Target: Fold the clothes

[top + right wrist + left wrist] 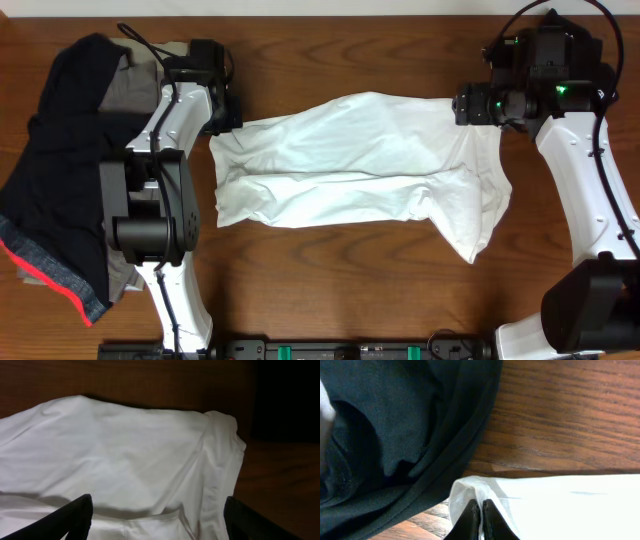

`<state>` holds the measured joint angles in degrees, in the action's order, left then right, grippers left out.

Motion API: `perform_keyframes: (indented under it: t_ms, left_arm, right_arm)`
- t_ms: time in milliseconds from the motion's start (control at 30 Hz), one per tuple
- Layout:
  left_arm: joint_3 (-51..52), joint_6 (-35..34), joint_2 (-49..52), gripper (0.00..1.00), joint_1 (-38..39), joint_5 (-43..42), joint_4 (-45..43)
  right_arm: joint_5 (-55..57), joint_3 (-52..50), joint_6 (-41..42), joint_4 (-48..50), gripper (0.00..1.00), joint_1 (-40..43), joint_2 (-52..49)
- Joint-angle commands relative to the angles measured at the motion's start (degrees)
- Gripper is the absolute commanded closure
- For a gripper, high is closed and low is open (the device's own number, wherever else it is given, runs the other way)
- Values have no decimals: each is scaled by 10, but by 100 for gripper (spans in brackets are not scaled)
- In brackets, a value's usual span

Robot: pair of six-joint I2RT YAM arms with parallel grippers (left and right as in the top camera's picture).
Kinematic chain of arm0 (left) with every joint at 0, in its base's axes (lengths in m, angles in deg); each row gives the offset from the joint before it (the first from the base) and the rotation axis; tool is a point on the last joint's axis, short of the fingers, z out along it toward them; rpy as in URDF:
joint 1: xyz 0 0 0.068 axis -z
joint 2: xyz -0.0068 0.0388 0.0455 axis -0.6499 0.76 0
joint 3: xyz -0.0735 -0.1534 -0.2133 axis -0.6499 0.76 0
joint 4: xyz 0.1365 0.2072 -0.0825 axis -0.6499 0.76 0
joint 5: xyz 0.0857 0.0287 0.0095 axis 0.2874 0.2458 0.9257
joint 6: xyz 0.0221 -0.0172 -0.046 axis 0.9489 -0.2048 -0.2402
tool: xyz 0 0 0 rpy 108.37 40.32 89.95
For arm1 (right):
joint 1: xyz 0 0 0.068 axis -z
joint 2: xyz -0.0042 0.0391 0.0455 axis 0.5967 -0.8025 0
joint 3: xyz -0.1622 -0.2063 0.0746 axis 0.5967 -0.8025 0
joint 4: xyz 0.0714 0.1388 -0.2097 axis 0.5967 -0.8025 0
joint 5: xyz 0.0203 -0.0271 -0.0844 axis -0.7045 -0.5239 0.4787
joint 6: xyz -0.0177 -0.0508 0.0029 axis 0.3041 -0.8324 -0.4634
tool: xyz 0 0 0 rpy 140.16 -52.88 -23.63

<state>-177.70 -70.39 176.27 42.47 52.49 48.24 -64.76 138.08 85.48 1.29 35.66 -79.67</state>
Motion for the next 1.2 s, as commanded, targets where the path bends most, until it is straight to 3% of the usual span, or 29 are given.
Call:
perform_keyframes:
  t_ms: [0, 233, 700, 1167]
  left_arm:
    - [11, -3, 1, 94, -2, 9, 1]
    - [-9, -3, -23, 94, -3, 12, 5]
    - [-13, -3, -187, 94, 0, 11, 31]
    - [-11, -3, -195, 94, 0, 11, 41]
  right_arm:
    - [4, 5, -2, 0, 18, -5, 0]
    - [4, 5, -3, 3, 18, -5, 0]
    - [6, 5, -2, 19, 19, -3, -16]
    - [-1, 5, 24, 136, 20, 70, -123]
